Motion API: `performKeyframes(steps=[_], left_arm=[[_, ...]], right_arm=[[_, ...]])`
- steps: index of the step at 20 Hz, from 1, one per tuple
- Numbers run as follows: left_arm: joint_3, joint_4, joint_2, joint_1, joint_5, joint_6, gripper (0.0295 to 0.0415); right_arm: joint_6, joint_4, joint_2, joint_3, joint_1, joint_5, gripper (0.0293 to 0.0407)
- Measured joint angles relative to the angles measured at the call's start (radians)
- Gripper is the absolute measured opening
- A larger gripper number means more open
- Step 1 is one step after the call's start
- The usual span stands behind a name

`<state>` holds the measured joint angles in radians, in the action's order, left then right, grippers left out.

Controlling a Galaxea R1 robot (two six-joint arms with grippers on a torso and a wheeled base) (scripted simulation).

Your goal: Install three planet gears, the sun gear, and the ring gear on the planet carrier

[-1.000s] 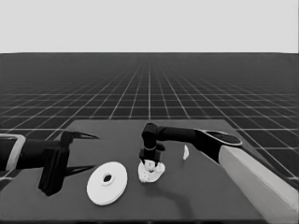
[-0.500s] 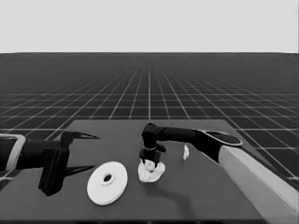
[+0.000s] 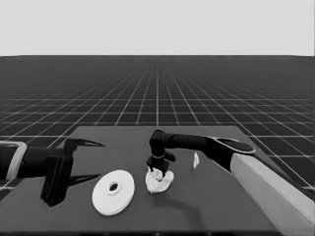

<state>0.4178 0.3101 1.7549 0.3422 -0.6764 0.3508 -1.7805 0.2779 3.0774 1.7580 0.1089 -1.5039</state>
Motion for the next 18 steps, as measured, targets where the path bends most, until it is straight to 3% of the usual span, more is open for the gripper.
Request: performKeyframes(steps=[18], left_arm=[[0.000,0.000,0.000,0.000,0.000,0.000,0.0385]], right_arm=[[-0.188,0.000,0.000,0.000,0.000,0.000,0.0309]])
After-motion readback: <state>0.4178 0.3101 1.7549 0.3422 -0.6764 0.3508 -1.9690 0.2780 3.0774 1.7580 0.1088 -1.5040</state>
